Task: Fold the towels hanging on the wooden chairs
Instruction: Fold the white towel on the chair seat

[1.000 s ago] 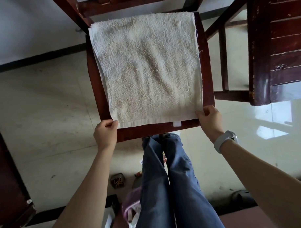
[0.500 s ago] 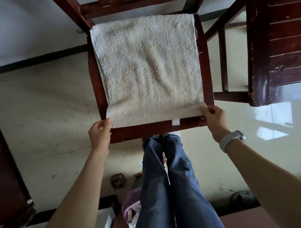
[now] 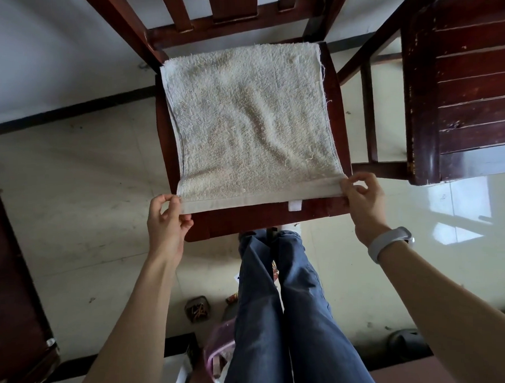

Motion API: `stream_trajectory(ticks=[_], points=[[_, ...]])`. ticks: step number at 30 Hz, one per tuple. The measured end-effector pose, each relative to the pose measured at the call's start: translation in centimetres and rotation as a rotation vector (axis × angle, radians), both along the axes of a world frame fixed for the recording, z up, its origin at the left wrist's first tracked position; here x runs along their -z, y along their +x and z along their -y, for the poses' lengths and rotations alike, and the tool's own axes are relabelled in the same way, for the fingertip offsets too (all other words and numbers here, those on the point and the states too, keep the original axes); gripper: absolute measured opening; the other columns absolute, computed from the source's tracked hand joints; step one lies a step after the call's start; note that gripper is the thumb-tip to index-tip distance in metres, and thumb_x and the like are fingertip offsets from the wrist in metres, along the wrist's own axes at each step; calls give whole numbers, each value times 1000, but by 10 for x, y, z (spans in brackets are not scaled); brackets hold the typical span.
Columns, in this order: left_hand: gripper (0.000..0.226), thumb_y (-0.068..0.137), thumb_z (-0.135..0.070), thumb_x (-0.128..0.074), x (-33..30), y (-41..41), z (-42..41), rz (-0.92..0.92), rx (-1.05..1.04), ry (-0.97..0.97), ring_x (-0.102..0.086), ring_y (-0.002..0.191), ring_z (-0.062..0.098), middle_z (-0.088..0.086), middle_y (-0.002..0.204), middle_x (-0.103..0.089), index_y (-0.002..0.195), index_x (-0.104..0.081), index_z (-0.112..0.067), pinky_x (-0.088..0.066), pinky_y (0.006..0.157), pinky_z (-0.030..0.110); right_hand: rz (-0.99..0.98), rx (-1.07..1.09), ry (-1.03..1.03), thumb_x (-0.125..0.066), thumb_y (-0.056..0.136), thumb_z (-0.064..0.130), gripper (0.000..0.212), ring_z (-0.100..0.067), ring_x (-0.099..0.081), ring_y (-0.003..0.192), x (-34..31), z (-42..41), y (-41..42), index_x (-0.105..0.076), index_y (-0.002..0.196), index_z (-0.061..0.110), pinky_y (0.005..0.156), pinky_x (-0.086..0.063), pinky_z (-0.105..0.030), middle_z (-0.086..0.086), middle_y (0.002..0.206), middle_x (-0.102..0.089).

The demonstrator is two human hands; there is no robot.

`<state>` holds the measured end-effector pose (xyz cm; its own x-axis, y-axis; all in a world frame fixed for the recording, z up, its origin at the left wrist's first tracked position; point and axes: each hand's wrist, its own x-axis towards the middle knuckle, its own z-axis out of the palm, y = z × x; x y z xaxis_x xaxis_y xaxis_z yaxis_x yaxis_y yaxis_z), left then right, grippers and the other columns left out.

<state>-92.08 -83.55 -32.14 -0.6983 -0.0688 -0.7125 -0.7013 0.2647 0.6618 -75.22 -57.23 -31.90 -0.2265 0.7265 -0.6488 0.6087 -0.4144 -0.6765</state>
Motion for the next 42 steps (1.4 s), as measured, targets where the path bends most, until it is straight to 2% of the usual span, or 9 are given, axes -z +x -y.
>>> stream_trajectory(ticks=[6,11,15,20,24,29,34,37,42], points=[[26,96,-14,-44,-54,-18,-2,56,-74,356,-49,66,9,-7,75,-58,79,-64,-19,-48,63,20,-235,50,-250,-48,87,-5,21,-14,-50,60,-56,-15,-5,-57,87,13,55,-45,-19,-4,75,-53],[23,74,2,-58,-110,-45,-10,114,-56,545,-60,67,7,0,81,-61,93,-65,-9,-53,66,19,-235,-100,-126,-50,81,-14,32,-16,-56,63,-106,-26,-22,-57,102,8,62,-51,-25,-3,75,-59],[28,82,12,-51,-156,-57,-20,6,130,412,-59,76,10,3,88,-63,100,-63,-6,-53,69,17,-178,-180,87,-53,85,-3,22,-15,-53,64,-146,-35,-37,-61,99,13,75,-53,-49,0,71,-57],[12,86,-10,-60,-190,-63,-23,-250,63,206,-49,63,5,-10,66,-55,97,-63,-10,-45,61,19,-203,-228,185,-59,87,13,12,-6,-50,58,-193,-51,-42,-63,97,7,67,-55,-45,3,64,-53],[30,85,-14,-62,-204,-63,-23,-352,18,129,-56,82,2,-7,92,-63,115,-58,-14,-45,81,25,-190,-309,204,-64,84,23,14,-11,-51,72,-219,-60,-35,-66,92,11,63,-52,-33,3,73,-56],[34,88,-13,-58,-213,-60,-24,-354,42,164,-56,112,20,15,121,-60,119,-56,0,-38,104,34,-252,-256,71,-64,82,32,15,-13,-54,81,-230,-64,-28,-62,72,21,52,-56,-42,8,74,-58],[12,92,-14,-51,-215,-40,-16,-345,175,172,-59,78,9,-3,78,-61,89,-63,-14,-51,71,20,-322,-239,3,-61,86,22,16,-22,-57,77,-225,-60,-17,-60,71,19,63,-57,-43,-3,76,-58],[27,93,-15,-50,-206,-23,2,-363,344,81,-44,54,4,-10,59,-46,68,-55,-21,-39,50,19,-311,-328,-44,-59,87,17,15,-10,-56,65,-219,-58,2,-61,72,17,55,-55,-28,8,65,-59],[33,92,-13,-52,-190,-3,17,-372,525,-42,-39,46,1,-10,51,-46,63,-54,-28,-32,48,18,-270,-375,-258,-57,86,11,11,-6,-58,57,-203,-55,22,-60,75,11,47,-48,-20,3,63,-59]])
